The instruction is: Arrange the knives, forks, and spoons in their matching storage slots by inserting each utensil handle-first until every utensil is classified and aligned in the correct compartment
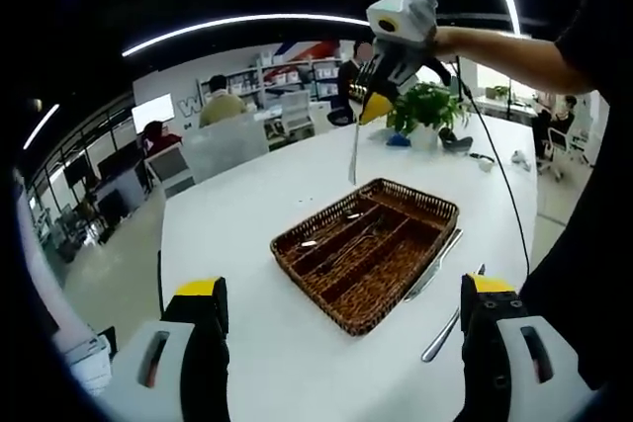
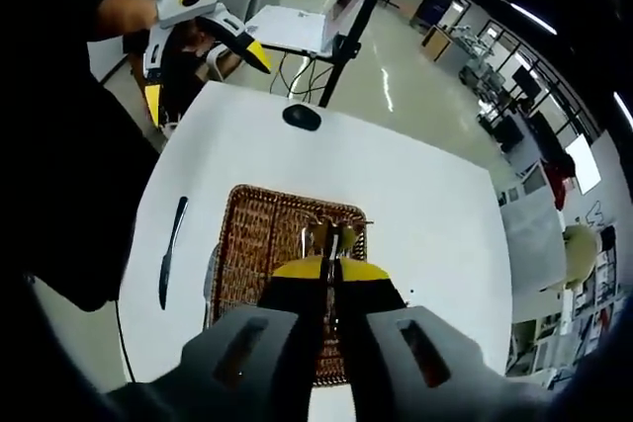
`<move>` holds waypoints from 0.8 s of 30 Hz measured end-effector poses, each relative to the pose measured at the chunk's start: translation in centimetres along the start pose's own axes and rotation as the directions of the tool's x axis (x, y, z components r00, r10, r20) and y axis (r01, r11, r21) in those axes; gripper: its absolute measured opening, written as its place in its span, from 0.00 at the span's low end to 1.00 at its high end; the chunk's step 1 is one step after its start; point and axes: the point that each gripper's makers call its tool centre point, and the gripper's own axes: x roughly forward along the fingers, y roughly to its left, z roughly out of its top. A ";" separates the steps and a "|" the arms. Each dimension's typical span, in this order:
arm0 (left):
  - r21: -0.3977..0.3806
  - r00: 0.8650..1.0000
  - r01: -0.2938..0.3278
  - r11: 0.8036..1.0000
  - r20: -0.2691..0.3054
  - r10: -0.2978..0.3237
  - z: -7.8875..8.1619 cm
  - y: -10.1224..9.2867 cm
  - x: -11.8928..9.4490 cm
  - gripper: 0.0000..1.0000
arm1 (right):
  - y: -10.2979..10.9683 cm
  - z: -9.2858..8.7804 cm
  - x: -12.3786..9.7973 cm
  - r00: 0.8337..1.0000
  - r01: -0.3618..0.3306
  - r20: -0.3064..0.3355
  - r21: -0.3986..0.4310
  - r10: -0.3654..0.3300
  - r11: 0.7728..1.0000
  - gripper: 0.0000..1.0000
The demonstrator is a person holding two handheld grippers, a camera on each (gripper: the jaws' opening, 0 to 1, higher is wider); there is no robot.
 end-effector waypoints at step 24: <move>-0.056 1.000 -0.003 0.998 0.003 0.003 -2.4 -0.4 -0.2 1.00 | -2.4 -0.5 2.7 1.000 -0.002 -0.011 -0.012 0.002 1.000 0.00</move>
